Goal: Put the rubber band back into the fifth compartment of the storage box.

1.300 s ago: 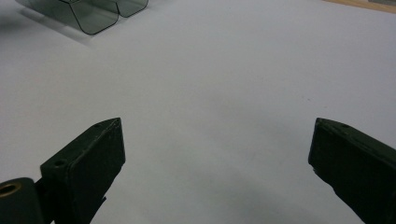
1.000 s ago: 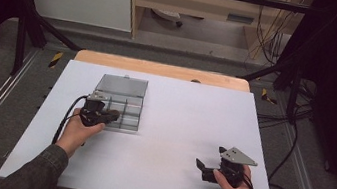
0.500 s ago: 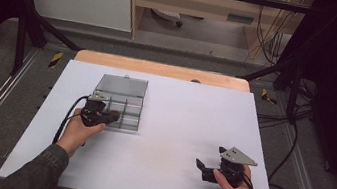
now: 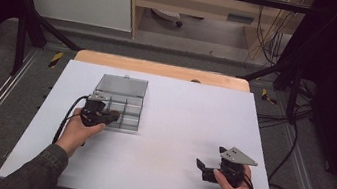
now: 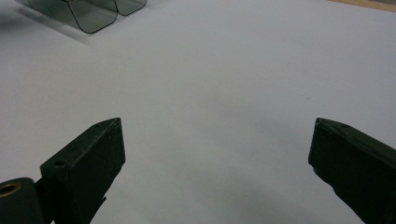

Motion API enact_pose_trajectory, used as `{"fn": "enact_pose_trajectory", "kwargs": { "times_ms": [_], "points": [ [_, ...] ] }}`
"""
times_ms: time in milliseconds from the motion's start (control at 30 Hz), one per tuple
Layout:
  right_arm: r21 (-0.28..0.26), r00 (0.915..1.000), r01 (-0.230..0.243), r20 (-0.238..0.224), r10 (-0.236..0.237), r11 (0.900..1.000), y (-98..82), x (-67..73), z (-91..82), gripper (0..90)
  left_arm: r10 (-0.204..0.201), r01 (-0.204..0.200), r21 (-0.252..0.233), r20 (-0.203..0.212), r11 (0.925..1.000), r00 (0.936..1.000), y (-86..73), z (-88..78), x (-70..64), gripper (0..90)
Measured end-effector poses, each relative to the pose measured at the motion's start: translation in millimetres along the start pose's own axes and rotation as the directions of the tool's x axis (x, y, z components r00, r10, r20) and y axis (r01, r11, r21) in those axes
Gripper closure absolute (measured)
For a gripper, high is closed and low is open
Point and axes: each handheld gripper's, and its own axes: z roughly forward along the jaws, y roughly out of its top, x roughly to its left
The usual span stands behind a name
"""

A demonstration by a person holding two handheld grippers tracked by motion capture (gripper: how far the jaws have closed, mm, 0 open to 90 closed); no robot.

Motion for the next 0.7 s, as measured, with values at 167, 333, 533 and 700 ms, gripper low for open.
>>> {"fn": "enact_pose_trajectory", "kwargs": {
  "times_ms": [167, 333, 533, 700],
  "points": [
    [0.004, 1.0, 0.003, 0.0, -0.003, 1.0, 0.0, 0.0, 0.2, 4.1, -0.002, 0.002, -0.004, -0.001, 1.0, 1.0, 0.4, -2.2, 0.0, 83.8],
    [0.005, 1.0, 0.003, 0.001, -0.003, 1.0, 0.1, 0.1, 0.0, 4.1, 0.006, -0.006, -0.001, -0.003, 1.0, 1.0, 0.3, -3.3, -1.4, 83.6],
    [0.008, 1.0, 0.003, 0.002, -0.003, 1.0, 0.0, 0.0, 0.1, 4.1, 0.015, -0.015, 0.002, -0.004, 0.9999, 0.9999, 0.6, -3.4, -3.4, 83.9],
    [0.008, 1.0, 0.004, 0.001, -0.004, 1.0, 0.0, 0.1, 0.2, 4.1, 0.002, -0.002, -0.006, -0.002, 1.0, 1.0, 1.0, -3.8, -2.2, 83.6]
  ]
}}
